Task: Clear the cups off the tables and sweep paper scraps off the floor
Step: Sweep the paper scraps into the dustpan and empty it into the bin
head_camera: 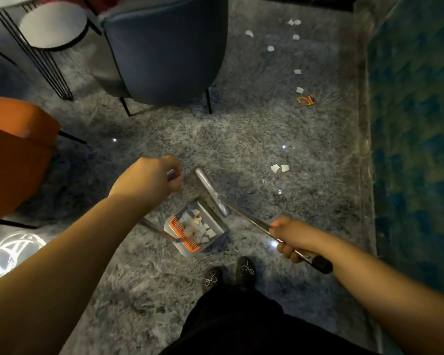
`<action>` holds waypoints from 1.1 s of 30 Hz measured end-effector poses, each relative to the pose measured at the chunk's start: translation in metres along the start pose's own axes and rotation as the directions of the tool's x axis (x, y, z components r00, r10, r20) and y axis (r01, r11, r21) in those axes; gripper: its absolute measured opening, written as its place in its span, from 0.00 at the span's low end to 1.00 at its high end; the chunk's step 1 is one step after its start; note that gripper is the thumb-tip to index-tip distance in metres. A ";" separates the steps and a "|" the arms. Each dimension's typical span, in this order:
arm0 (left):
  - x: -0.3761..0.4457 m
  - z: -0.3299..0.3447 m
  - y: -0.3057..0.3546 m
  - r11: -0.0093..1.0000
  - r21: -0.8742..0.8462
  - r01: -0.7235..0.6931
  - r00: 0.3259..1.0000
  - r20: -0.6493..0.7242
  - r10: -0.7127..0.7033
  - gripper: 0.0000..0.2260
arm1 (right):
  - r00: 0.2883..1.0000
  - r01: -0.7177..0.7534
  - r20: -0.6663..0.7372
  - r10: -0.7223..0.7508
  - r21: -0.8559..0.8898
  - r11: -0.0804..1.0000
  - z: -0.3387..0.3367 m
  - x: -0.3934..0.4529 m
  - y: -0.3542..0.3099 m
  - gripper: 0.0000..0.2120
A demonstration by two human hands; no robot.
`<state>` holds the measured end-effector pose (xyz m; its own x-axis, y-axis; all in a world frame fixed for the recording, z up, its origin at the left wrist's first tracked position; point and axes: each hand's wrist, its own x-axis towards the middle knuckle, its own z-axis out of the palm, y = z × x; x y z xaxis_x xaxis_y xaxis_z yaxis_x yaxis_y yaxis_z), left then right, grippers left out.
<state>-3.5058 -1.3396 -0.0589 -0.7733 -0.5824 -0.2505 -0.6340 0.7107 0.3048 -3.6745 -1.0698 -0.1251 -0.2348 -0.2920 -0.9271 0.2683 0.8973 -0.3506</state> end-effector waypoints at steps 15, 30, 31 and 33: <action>0.068 -0.012 0.077 0.968 -0.118 -0.219 0.973 -0.092 0.209 0.04 | 0.959 0.094 -0.282 -0.032 0.209 0.973 -0.092 0.008 0.004 0.04; 0.230 0.017 0.189 0.977 -0.008 -0.215 0.973 0.089 0.215 0.04 | 0.954 -0.028 -0.298 0.038 0.038 0.999 -0.289 0.093 -0.024 0.11; 0.237 0.018 0.194 0.978 -0.002 -0.209 0.974 0.093 0.208 0.04 | 0.955 -0.038 -0.293 0.036 -0.001 0.999 -0.297 0.097 -0.028 0.12; 0.250 0.018 0.203 0.977 0.022 -0.210 0.973 0.097 0.207 0.04 | 0.958 -0.063 -0.285 0.037 -0.085 0.994 -0.307 0.104 -0.036 0.12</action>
<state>-3.8278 -1.3335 -0.0760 -0.8842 -0.3813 -0.2696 -0.4569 0.8260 0.3302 -3.9957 -1.0302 -0.1683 -0.4808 -0.1526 -0.8634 0.2020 0.9390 -0.2785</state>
